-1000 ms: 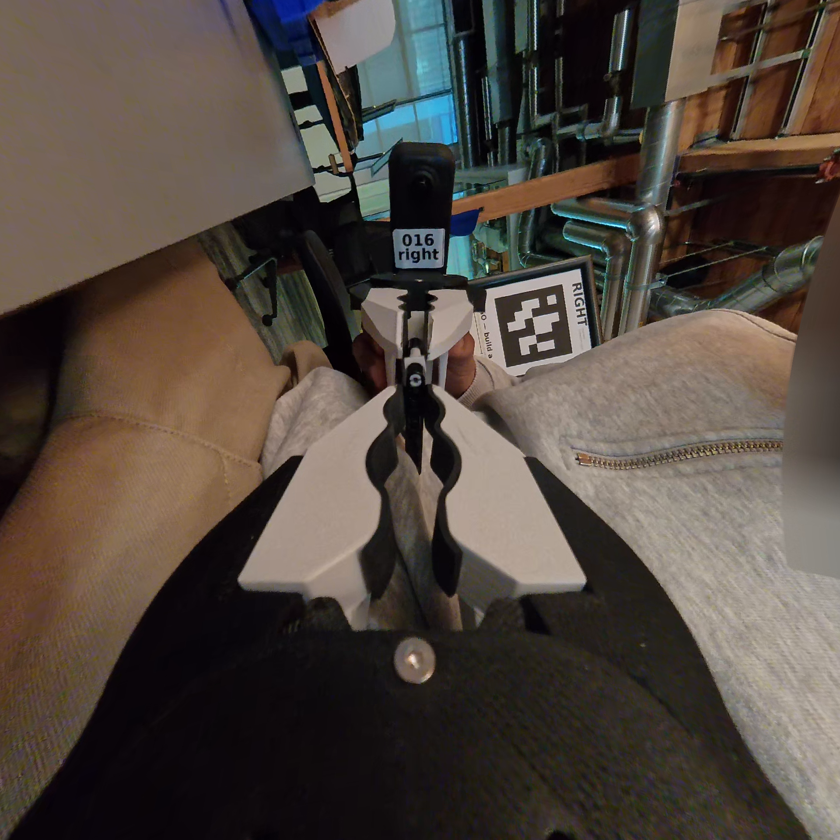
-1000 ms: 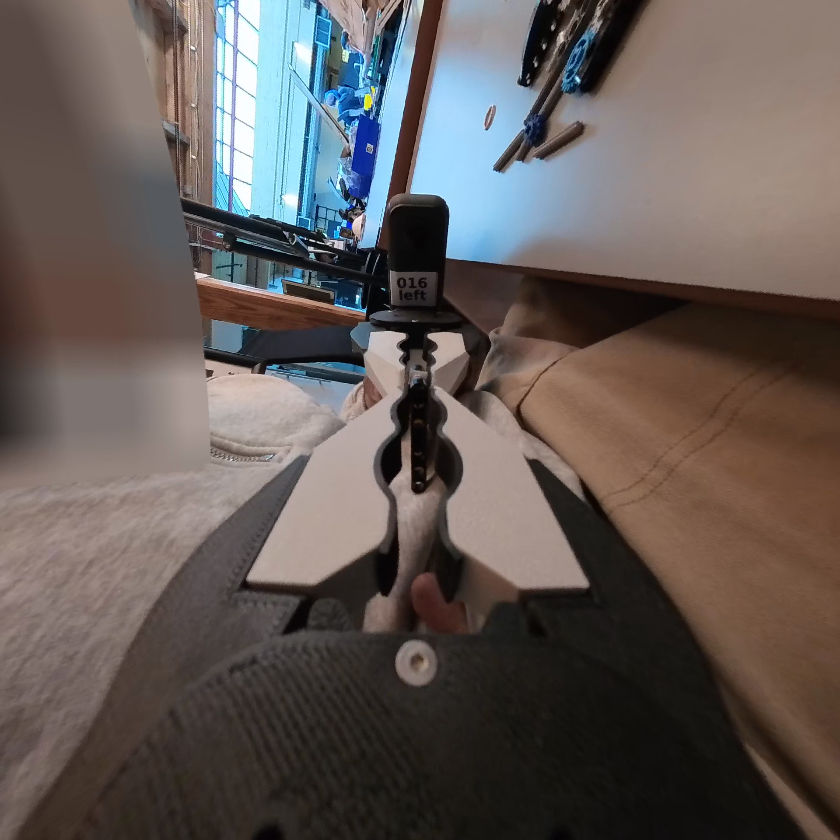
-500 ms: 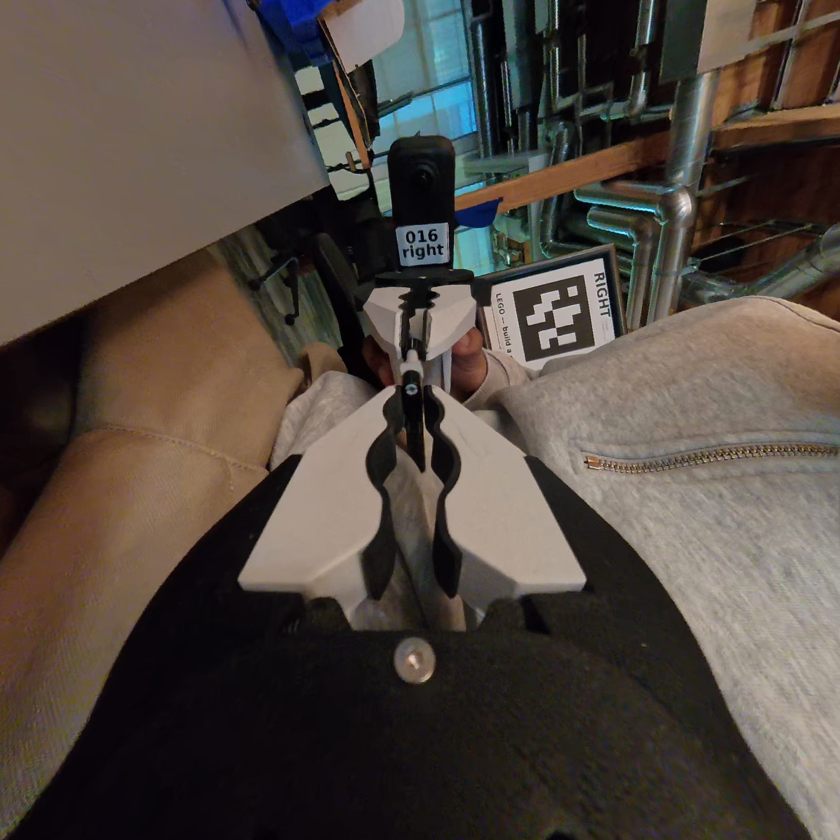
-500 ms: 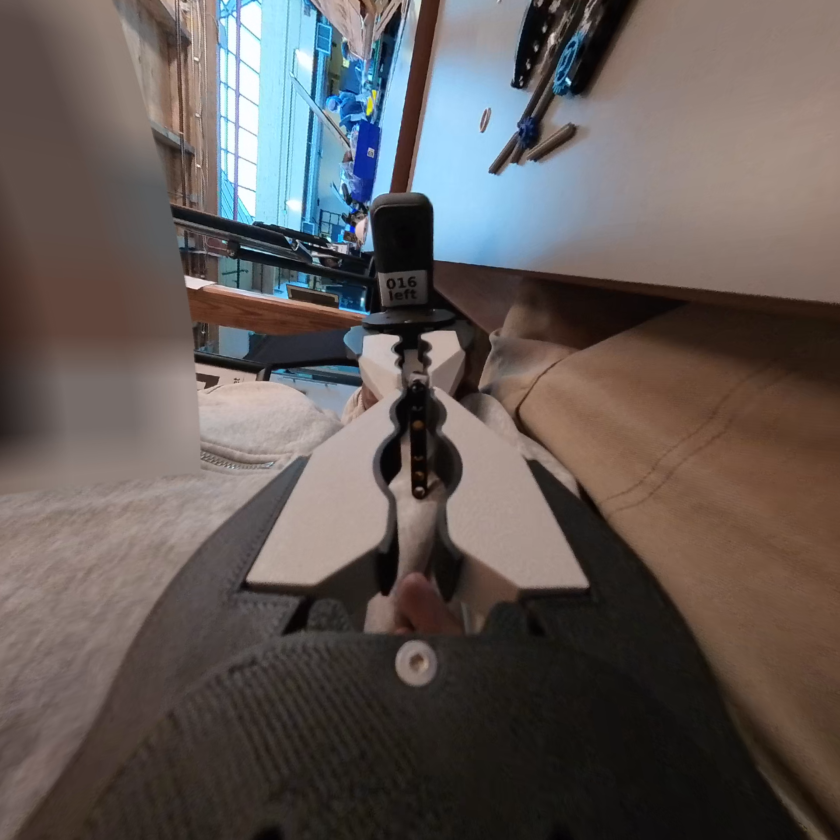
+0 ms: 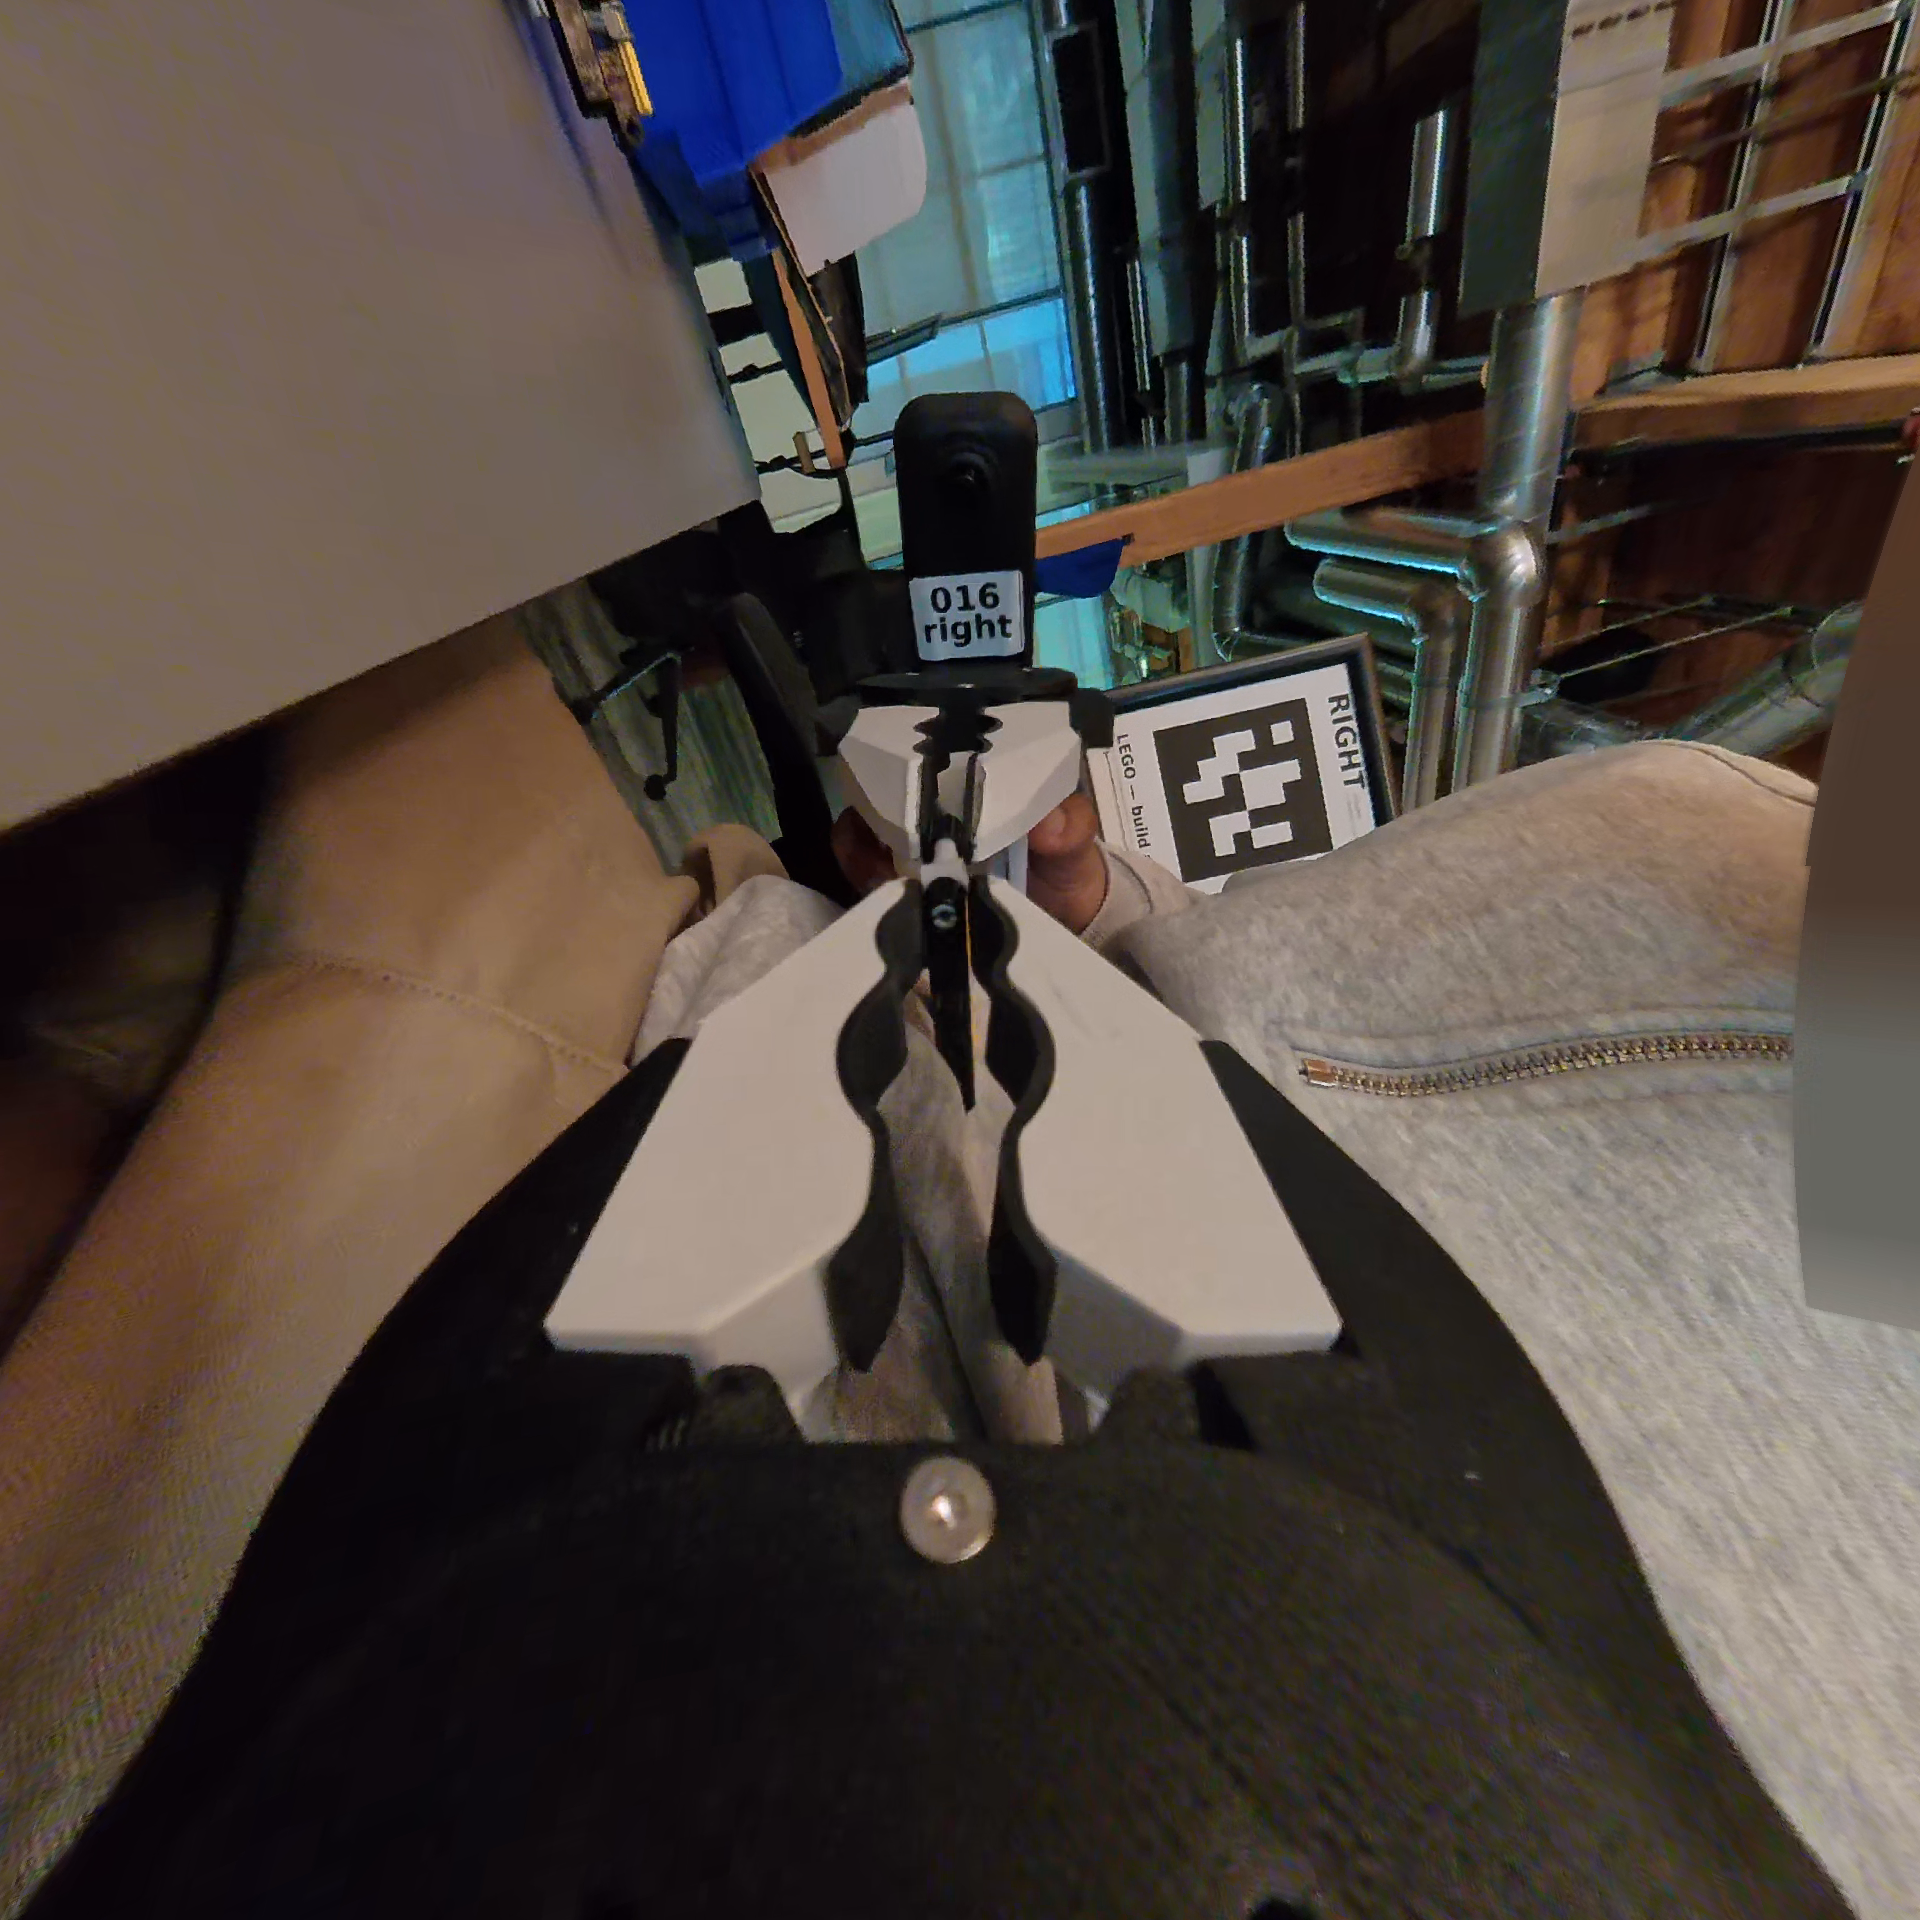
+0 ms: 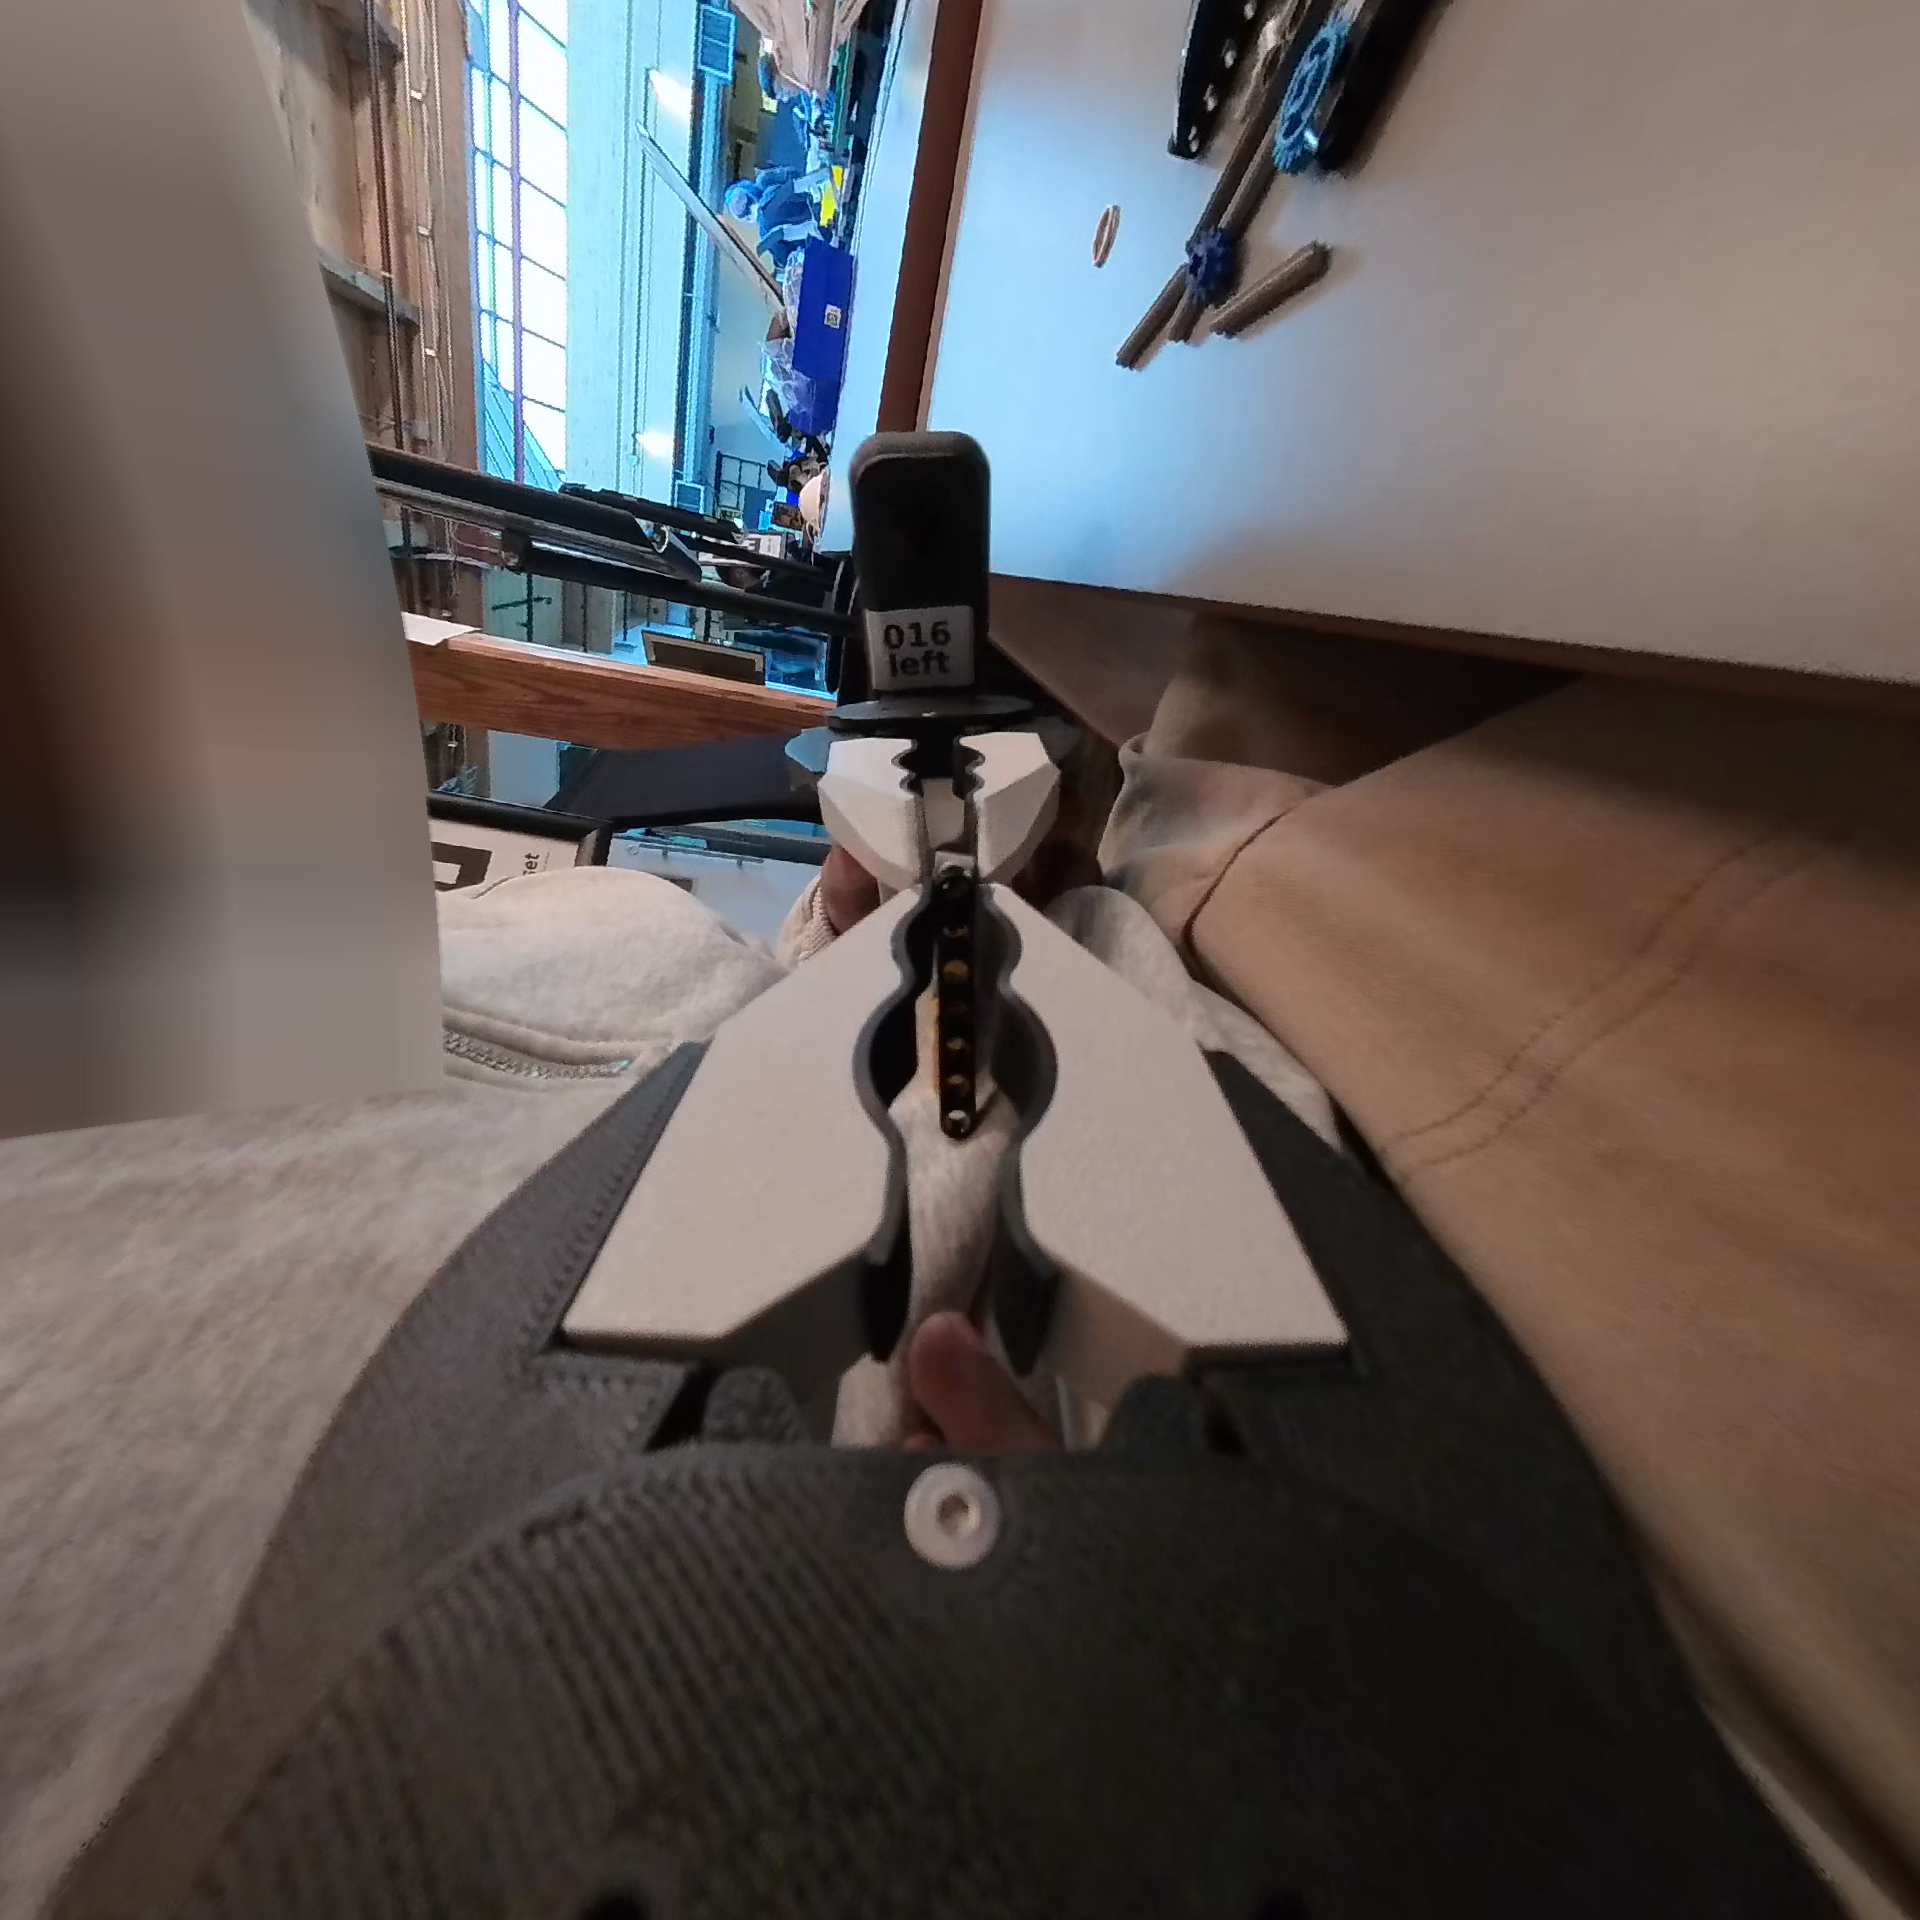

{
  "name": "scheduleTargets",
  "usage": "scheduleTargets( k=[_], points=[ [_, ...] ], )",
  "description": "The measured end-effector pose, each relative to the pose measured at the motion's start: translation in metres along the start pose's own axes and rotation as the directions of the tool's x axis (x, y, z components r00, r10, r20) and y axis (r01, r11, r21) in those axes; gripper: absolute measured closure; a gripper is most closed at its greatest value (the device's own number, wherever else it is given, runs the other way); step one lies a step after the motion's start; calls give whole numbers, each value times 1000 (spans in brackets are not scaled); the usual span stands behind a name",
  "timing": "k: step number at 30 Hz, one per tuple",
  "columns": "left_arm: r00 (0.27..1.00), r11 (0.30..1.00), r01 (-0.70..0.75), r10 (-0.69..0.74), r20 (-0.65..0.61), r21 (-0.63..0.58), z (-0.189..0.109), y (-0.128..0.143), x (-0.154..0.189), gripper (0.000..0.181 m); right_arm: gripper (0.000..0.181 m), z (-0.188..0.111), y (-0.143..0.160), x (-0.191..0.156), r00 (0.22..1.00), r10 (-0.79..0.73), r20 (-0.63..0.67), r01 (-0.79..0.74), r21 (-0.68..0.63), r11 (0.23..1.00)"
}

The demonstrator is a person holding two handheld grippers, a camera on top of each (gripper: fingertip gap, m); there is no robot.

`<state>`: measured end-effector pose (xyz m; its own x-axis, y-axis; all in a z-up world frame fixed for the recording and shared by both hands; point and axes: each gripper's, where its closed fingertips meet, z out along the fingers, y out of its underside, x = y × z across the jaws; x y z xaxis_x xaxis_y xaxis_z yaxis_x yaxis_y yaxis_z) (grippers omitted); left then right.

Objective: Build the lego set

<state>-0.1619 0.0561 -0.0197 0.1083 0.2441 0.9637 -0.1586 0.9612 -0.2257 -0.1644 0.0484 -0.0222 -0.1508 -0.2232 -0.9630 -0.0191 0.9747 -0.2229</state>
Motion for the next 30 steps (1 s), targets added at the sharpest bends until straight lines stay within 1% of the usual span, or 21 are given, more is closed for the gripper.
scheduleTargets(
  k=[7,13,17,21,24,27,30],
  points=[
    [1000,1000,-6,6,-14,3,0,0,3,176,177,0,0,-3,1000,-4,-15,3,-31,1000],
    [1000,1000,-18,18,-19,-4,0,-1,5,176,177,1,-2,-5,1000,12,25,-11,-33,999],
    [999,999,-41,41,-2,-5,0,-2,4,176,177,1,-2,-5,999,24,32,-23,-34,999],
    [1000,1000,-27,27,-14,-7,0,-1,4,176,177,1,-1,-5,999,41,37,-39,-34,999],
    [999,999,-39,39,-5,-15,1,0,4,176,178,0,-1,-5,993,91,70,-89,-22,996],
    [999,999,-43,43,-2,-16,2,0,5,176,178,-2,-2,-4,968,195,155,-202,31,979],
    [1000,1000,-23,23,-3,-8,2,0,3,176,178,-2,-3,-3,959,212,186,-228,66,972]
  ],
)
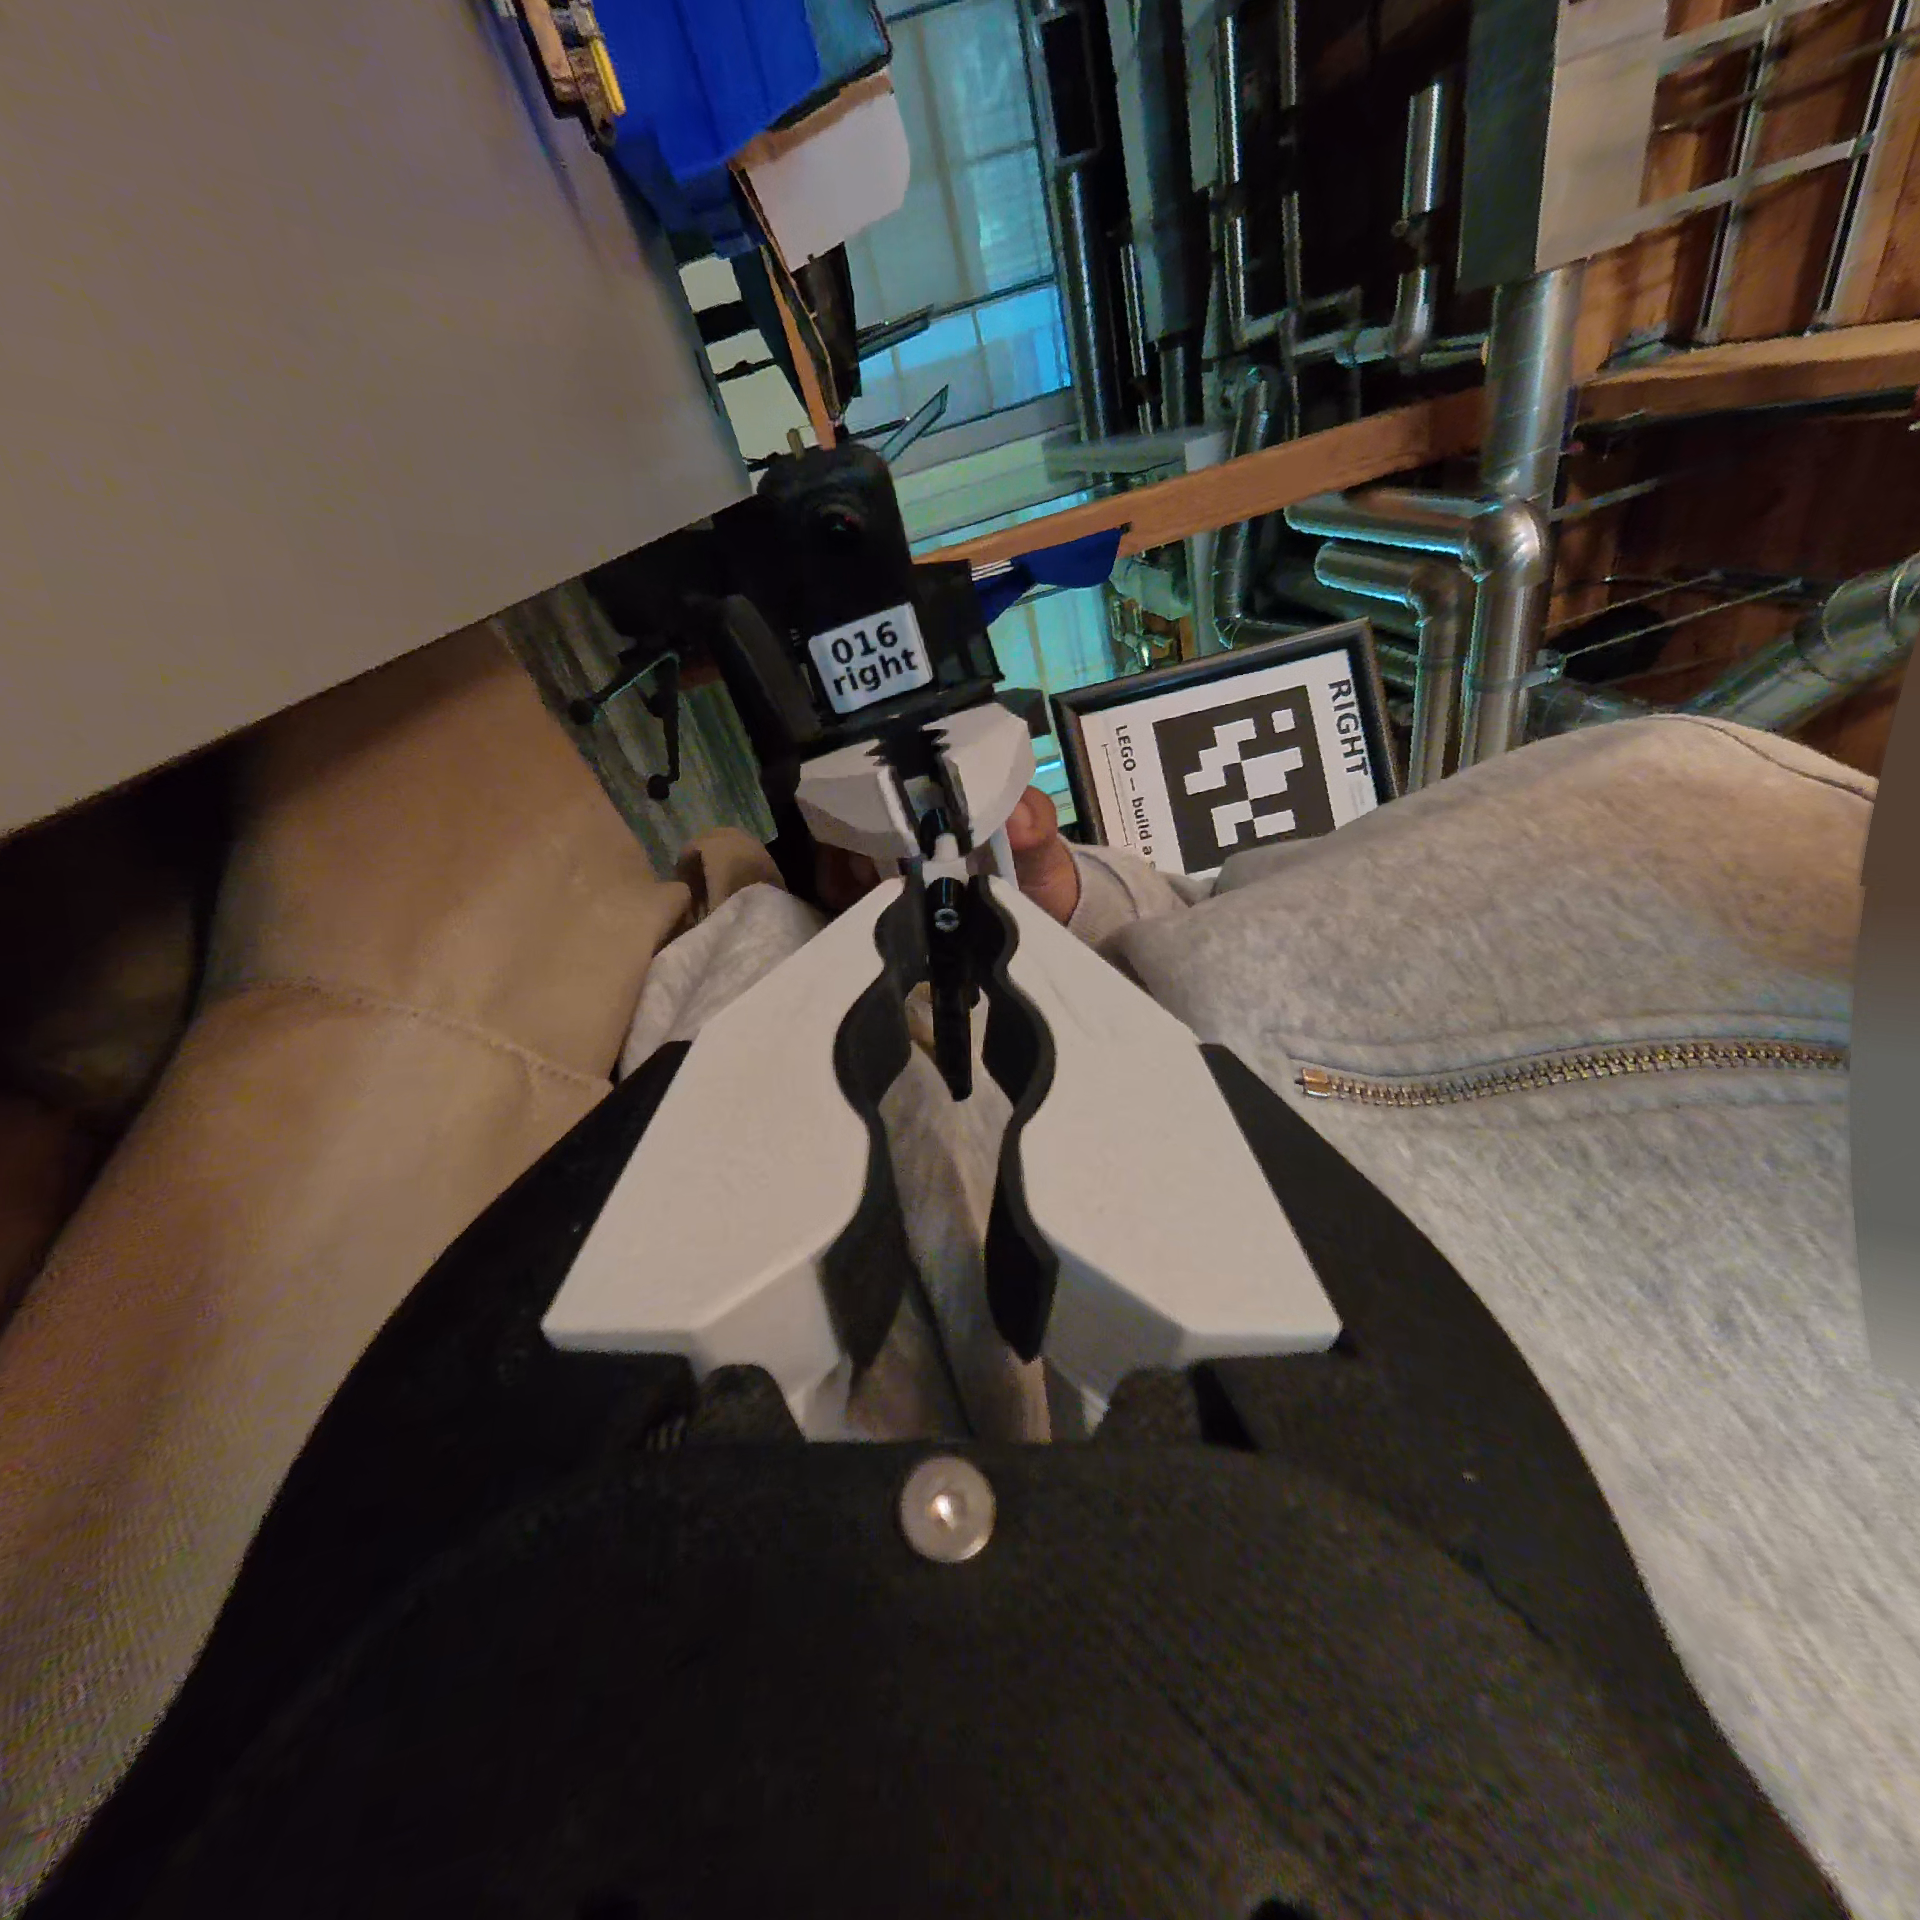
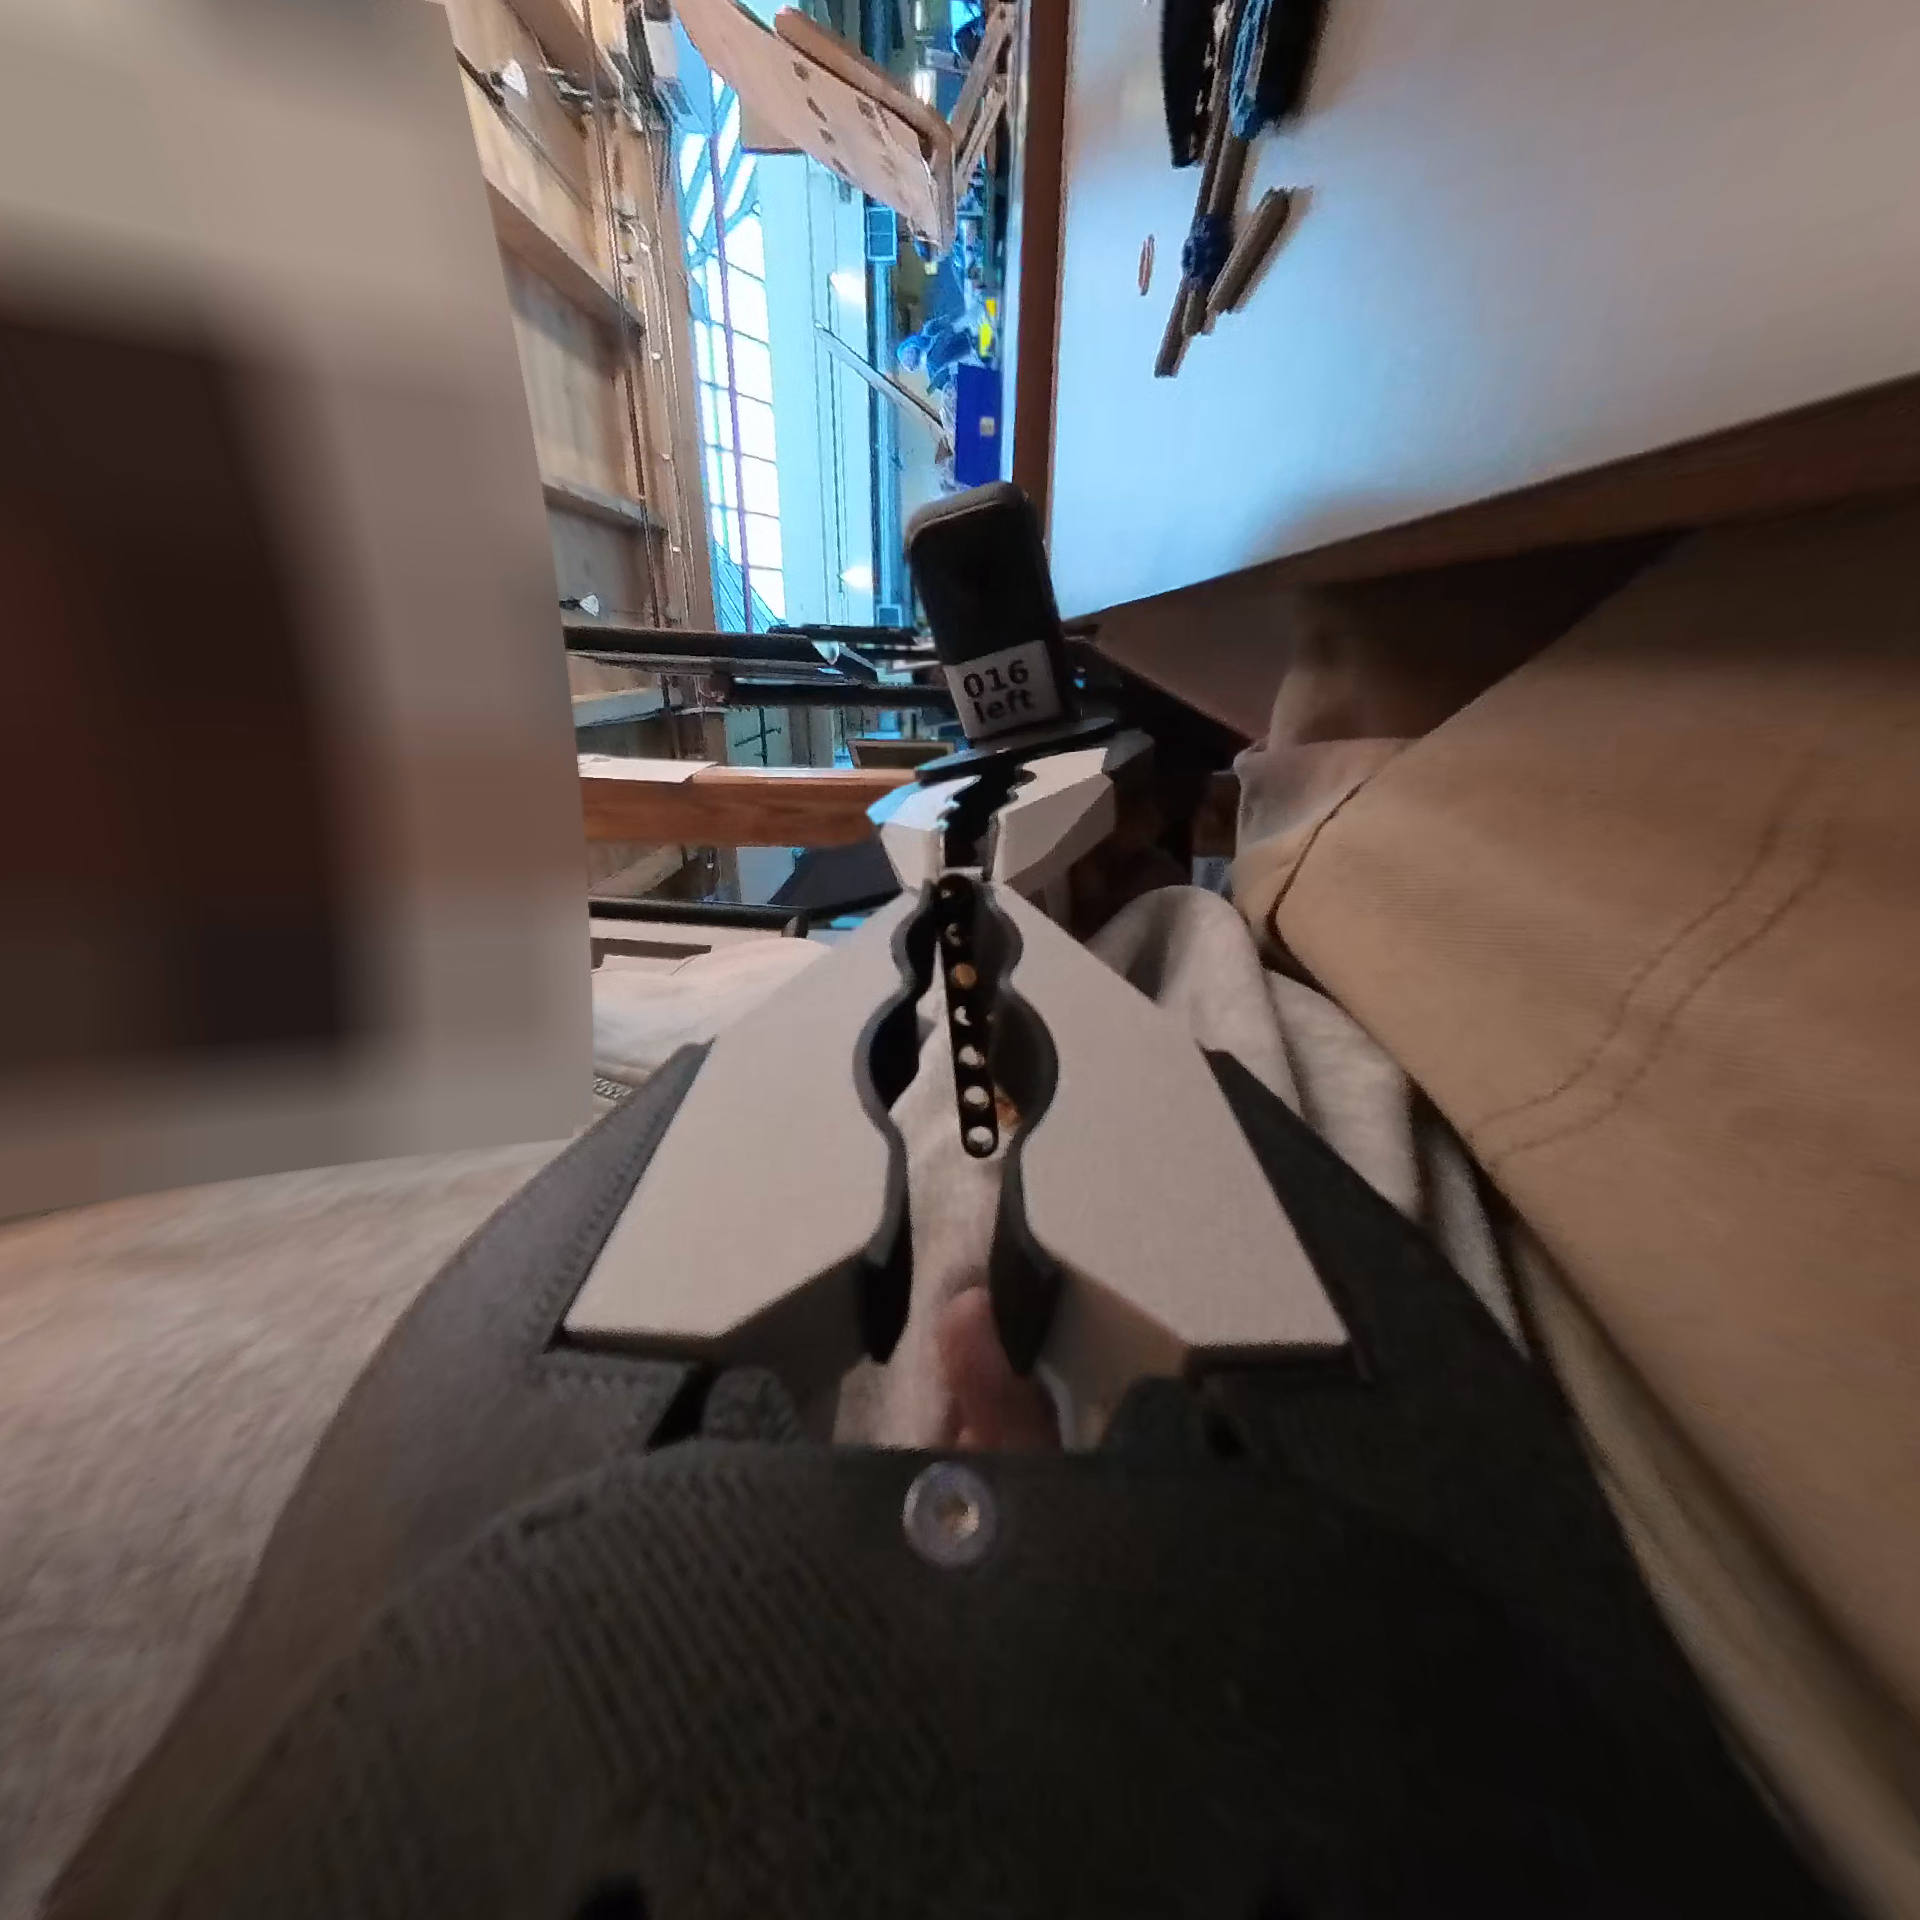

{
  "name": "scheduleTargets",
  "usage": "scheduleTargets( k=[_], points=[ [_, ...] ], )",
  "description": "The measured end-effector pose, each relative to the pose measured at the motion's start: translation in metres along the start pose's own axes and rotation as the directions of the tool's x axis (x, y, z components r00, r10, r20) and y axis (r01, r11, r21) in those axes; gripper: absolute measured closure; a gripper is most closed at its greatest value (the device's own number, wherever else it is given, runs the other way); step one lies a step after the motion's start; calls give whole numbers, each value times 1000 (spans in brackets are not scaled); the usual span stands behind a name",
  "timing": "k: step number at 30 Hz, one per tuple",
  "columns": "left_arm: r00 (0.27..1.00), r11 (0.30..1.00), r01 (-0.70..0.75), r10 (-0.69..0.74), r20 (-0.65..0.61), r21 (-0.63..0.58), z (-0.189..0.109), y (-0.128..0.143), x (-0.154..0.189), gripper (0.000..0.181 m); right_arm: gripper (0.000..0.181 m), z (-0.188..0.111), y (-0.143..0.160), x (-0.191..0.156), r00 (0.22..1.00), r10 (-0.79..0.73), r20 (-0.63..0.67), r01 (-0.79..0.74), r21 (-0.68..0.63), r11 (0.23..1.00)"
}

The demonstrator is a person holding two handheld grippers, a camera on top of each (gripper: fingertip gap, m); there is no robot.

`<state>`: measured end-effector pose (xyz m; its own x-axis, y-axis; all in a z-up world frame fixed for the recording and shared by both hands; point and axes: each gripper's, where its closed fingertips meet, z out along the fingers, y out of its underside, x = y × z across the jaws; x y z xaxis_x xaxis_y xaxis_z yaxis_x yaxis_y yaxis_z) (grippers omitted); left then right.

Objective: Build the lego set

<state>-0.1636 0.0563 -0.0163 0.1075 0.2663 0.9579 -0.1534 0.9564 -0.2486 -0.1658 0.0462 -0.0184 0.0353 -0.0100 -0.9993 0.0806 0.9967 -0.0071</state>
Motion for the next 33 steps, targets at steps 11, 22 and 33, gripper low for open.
scheduleTargets(
  k=[11,22,33],
  points=[
    [999,1000,-15,15,28,1,-2,0,0,176,178,3,0,0,981,-151,-119,152,2,988],
    [1000,1000,10,-10,7,0,-2,0,-1,176,178,4,0,0,971,-177,-159,176,-18,984],
    [1000,999,28,-28,-2,21,-2,-2,-3,177,177,5,-3,1,985,-119,-126,127,52,991]
  ],
)
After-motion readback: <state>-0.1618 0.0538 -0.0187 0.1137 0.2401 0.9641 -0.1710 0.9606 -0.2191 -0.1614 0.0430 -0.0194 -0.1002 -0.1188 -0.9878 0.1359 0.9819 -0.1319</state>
